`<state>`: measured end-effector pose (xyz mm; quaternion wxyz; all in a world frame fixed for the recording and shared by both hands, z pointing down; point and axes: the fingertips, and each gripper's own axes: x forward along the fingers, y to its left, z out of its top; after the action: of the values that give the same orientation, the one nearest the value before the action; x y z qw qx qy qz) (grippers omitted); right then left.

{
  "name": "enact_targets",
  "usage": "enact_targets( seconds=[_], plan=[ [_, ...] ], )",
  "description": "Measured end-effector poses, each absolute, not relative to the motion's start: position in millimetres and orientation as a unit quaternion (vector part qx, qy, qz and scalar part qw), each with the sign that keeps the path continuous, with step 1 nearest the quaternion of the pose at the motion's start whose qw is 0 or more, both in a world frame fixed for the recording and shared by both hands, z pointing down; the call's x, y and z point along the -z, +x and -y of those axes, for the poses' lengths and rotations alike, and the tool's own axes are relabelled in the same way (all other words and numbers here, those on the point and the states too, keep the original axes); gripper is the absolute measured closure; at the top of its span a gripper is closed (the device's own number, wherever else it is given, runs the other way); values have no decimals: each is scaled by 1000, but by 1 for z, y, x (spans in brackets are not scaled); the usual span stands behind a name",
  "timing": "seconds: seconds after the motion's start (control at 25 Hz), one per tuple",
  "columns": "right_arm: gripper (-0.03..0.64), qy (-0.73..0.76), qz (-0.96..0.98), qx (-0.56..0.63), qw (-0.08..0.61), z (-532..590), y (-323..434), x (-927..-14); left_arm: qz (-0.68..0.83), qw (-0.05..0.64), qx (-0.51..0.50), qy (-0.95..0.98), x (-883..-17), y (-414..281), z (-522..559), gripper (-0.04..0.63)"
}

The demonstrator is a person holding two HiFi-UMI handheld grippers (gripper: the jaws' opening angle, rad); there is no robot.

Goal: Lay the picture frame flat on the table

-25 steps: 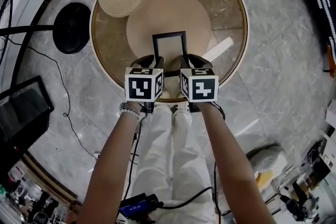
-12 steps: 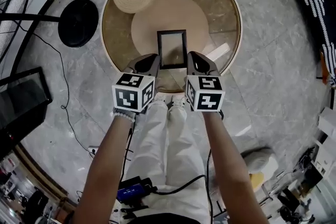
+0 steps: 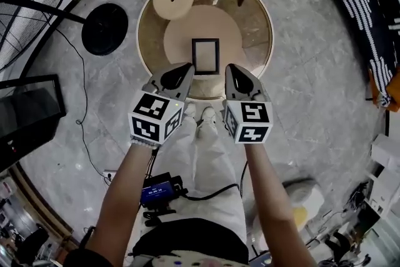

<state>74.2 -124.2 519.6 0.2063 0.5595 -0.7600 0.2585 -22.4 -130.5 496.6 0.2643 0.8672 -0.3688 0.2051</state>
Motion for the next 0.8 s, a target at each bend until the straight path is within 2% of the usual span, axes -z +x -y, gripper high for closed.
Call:
enact_targets(
  seconds=[0.36, 0.8],
  plan=[
    [584, 573, 772, -221, 162, 93, 78, -416, 372, 187, -155, 896, -367, -25, 113, 580],
    [584, 573, 798, -158, 97, 77, 78, -305, 388, 118, -89, 910, -262, -39, 98, 581]
  ],
)
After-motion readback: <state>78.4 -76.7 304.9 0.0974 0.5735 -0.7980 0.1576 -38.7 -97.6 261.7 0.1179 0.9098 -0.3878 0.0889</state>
